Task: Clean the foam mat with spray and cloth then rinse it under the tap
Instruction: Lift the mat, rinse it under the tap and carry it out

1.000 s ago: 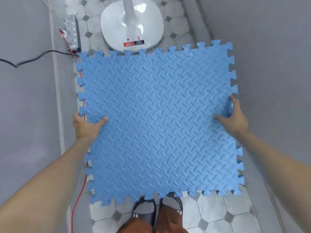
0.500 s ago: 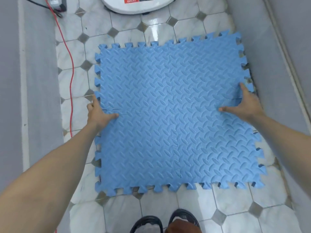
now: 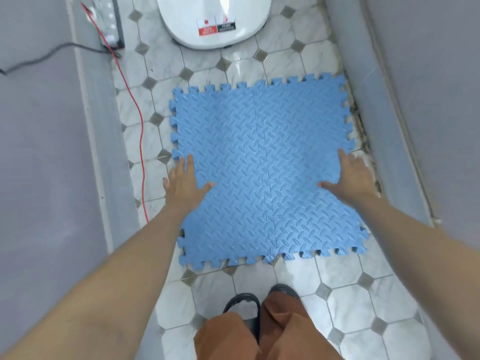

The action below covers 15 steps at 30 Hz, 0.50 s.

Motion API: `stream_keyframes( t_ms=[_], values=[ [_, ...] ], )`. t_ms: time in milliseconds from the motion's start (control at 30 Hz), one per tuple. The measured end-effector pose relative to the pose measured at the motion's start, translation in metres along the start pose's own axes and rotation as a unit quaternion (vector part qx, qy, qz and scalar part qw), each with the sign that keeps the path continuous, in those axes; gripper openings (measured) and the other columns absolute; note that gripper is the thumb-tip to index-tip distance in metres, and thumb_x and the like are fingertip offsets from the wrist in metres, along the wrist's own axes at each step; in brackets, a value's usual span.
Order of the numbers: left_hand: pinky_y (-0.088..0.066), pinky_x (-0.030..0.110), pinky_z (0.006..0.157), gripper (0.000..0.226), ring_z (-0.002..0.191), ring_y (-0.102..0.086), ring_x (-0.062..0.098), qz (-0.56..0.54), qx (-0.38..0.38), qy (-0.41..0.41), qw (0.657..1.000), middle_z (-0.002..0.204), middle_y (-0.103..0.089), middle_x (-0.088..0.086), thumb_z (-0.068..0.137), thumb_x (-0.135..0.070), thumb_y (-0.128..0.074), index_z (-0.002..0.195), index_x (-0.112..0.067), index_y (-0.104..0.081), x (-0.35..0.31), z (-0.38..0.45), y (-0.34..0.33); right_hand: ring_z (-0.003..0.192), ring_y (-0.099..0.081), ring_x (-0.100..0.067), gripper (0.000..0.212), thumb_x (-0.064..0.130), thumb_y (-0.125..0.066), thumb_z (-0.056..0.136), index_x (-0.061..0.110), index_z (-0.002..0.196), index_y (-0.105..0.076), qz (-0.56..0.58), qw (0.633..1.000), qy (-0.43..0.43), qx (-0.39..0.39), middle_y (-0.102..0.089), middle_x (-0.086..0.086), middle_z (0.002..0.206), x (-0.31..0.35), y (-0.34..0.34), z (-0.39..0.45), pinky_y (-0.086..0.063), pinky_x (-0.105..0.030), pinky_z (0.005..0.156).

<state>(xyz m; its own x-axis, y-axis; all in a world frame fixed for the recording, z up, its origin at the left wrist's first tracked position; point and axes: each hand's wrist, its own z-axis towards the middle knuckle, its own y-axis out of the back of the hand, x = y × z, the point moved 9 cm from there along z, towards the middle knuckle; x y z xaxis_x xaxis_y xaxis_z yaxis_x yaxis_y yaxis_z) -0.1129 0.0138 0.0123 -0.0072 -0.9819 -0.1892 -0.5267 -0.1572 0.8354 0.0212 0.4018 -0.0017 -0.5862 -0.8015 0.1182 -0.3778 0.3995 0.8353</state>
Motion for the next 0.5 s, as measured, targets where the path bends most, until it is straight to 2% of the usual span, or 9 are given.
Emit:
stream_keyframes(
  t_ms=[100, 233, 367, 500],
  values=[
    [-0.017, 0.052, 0.116, 0.090, 0.145, -0.012, 0.033, 0.010, 0.022, -0.035, 0.999, 0.161, -0.007, 0.009, 0.088, -0.056, -0.053, 0.153, -0.019, -0.003, -0.040, -0.053, 0.057, 0.151, -0.009, -0.029, 0.100, 0.056, -0.064, 0.085, 0.017, 0.157, -0.006, 0.004, 1.000, -0.008, 0.020, -0.015, -0.012, 0.163, 0.006, 0.060, -0.067, -0.011, -0.046, 0.122],
    [-0.020, 0.049, 0.116, 0.087, 0.146, -0.013, 0.033, -0.004, 0.043, -0.041, 0.998, 0.161, -0.007, 0.009, 0.090, -0.053, -0.051, 0.153, -0.017, -0.004, -0.088, -0.123, 0.142, 0.150, -0.012, -0.027, 0.092, 0.058, -0.058, 0.088, 0.020, 0.156, -0.009, 0.019, 0.999, -0.008, 0.035, -0.018, -0.006, 0.162, 0.009, 0.149, -0.150, -0.011, -0.048, 0.121],
    [-0.021, 0.046, 0.116, 0.084, 0.145, -0.015, 0.033, -0.012, 0.057, -0.041, 0.997, 0.161, -0.008, 0.008, 0.092, -0.049, -0.051, 0.153, -0.017, -0.003, -0.131, -0.193, 0.225, 0.151, -0.007, -0.027, 0.088, 0.059, -0.050, 0.092, 0.019, 0.157, -0.005, 0.039, 0.997, -0.023, 0.069, -0.012, -0.007, 0.164, 0.010, 0.229, -0.233, -0.007, -0.047, 0.122],
    [-0.025, 0.046, 0.115, 0.081, 0.143, -0.020, 0.034, -0.013, 0.045, -0.072, 0.996, 0.160, -0.012, 0.009, 0.092, -0.044, -0.053, 0.153, -0.015, -0.007, -0.166, -0.245, 0.291, 0.151, -0.008, -0.027, 0.084, 0.058, -0.048, 0.093, 0.019, 0.156, -0.008, 0.070, 0.996, -0.029, 0.040, -0.015, -0.006, 0.164, 0.007, 0.302, -0.289, -0.010, -0.047, 0.122]
  ],
)
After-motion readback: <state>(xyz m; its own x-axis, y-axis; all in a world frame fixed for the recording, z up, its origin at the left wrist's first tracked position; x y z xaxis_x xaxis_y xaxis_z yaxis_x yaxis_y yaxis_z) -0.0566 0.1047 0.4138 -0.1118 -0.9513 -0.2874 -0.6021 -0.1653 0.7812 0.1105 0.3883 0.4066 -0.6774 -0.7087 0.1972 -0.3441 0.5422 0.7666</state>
